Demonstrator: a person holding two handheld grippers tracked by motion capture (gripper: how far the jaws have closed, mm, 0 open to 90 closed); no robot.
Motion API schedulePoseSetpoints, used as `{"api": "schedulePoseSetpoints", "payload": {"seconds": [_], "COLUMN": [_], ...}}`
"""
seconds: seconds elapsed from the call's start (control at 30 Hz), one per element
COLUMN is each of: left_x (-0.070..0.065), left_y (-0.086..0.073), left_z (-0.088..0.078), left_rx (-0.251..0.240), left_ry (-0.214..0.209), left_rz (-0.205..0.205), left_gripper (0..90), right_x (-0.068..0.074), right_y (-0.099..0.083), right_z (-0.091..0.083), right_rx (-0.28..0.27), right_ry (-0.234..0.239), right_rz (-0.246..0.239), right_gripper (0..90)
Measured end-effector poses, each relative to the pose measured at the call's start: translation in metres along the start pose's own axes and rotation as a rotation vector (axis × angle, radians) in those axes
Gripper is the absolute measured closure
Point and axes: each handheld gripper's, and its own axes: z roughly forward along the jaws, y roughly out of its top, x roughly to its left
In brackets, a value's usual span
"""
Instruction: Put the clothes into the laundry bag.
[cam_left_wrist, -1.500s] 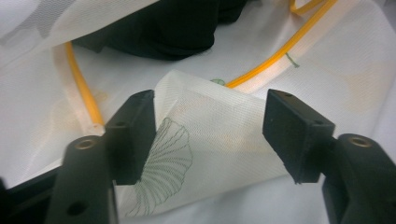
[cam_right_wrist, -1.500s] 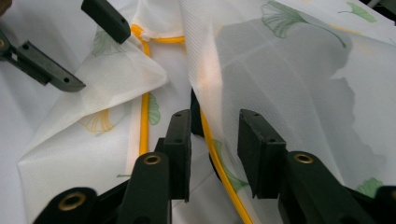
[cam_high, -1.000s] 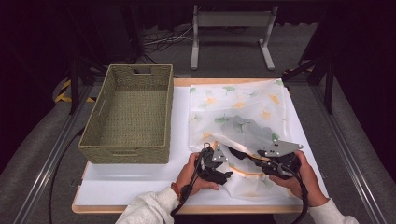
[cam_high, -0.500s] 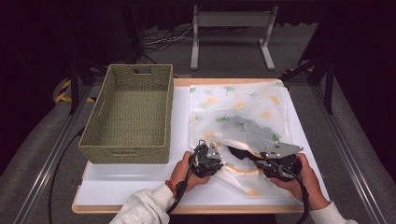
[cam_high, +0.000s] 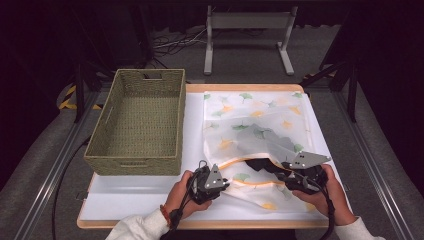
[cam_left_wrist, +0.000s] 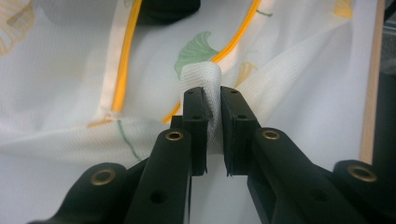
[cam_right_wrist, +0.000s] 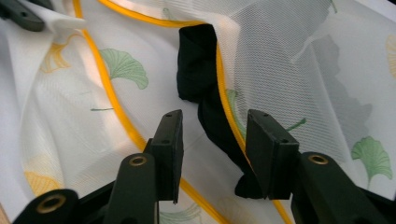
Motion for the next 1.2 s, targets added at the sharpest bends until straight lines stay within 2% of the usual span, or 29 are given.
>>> {"api": "schedulePoseSetpoints", "payload": {"seconds": [0.13,0.2,0.3,0.37,0.4,0.47,0.53,0.63,0.7,0.8,0.9,0.93,0.97,1.0,1.03,1.1,1.13,1.17,1.2], "left_x": [-0.004,-0.004,-0.004,-0.004,-0.004,-0.004,-0.004,-0.003,0.004,0.010,0.011,0.009,0.009,0.008,0.006,0.006,0.006,0.008,0.010], "left_y": [-0.012,-0.014,-0.026,-0.029,-0.035,-0.039,-0.046,-0.049,-0.050,-0.043,-0.035,-0.027,-0.027,-0.023,-0.017,-0.013,-0.013,-0.012,-0.012], "left_z": [-0.010,-0.012,-0.019,-0.021,-0.025,-0.027,-0.034,-0.040,-0.049,-0.050,-0.045,-0.039,-0.039,-0.035,-0.026,-0.016,-0.016,-0.011,-0.006], "left_rx": [-0.006,-0.011,-0.013,-0.022,-0.007,-0.011,-0.014,-0.036,-0.099,-0.140,-0.151,-0.137,-0.137,-0.135,-0.123,-0.093,-0.093,-0.080,-0.063], "left_ry": [0.005,0.003,0.006,-0.003,0.010,0.005,0.020,0.031,0.040,0.053,0.052,0.043,0.043,0.044,0.023,0.020,0.020,0.011,0.003], "left_rz": [-0.007,-0.016,-0.044,-0.050,-0.058,-0.064,-0.080,-0.084,-0.129,-0.169,-0.162,-0.128,-0.128,-0.107,-0.082,-0.052,-0.052,-0.052,-0.051], "left_gripper": [78.6,74.2,70.1,69.5,69.5,69.4,68.2,66.9,65.5,56.4,51.4,49.6,50.2,51.1,53.0,56.4,60.0,60.0,65.1], "right_x": [0.001,0.001,0.000,0.000,-0.003,-0.003,-0.006,-0.009,-0.009,-0.012,-0.016,-0.020,-0.022,-0.024,-0.026,-0.028,-0.028,-0.029,-0.030], "right_y": [-0.001,-0.002,-0.007,-0.008,-0.012,-0.013,-0.017,-0.021,-0.023,-0.026,-0.029,-0.033,-0.035,-0.037,-0.039,-0.042,-0.042,-0.044,-0.047], "right_z": [-0.004,-0.005,-0.006,-0.007,-0.010,-0.011,-0.015,-0.019,-0.021,-0.024,-0.025,-0.027,-0.028,-0.028,-0.029,-0.030,-0.030,-0.030,-0.029], "right_rx": [-0.012,-0.013,-0.011,-0.009,-0.015,-0.017,-0.031,-0.044,-0.049,-0.042,-0.044,-0.030,-0.030,-0.029,-0.027,-0.018,-0.018,-0.011,0.004], "right_ry": [0.001,0.002,0.003,0.005,-0.001,0.000,-0.006,-0.009,-0.020,-0.042,-0.063,-0.091,-0.094,-0.097,-0.103,-0.110,-0.110,-0.111,-0.114], "right_rz": [-0.002,0.002,0.004,0.012,0.017,0.020,0.023,0.022,0.012,0.009,0.025,0.033,0.045,0.058,0.066,0.073,0.073,0.072,0.074], "right_gripper": [55.9,55.7,55.8,55.8,55.9,55.9,56.7,62.0,65.3,69.1,69.7,71.5,72.8,74.3,76.2,79.6,79.6,81.3,83.3]}}
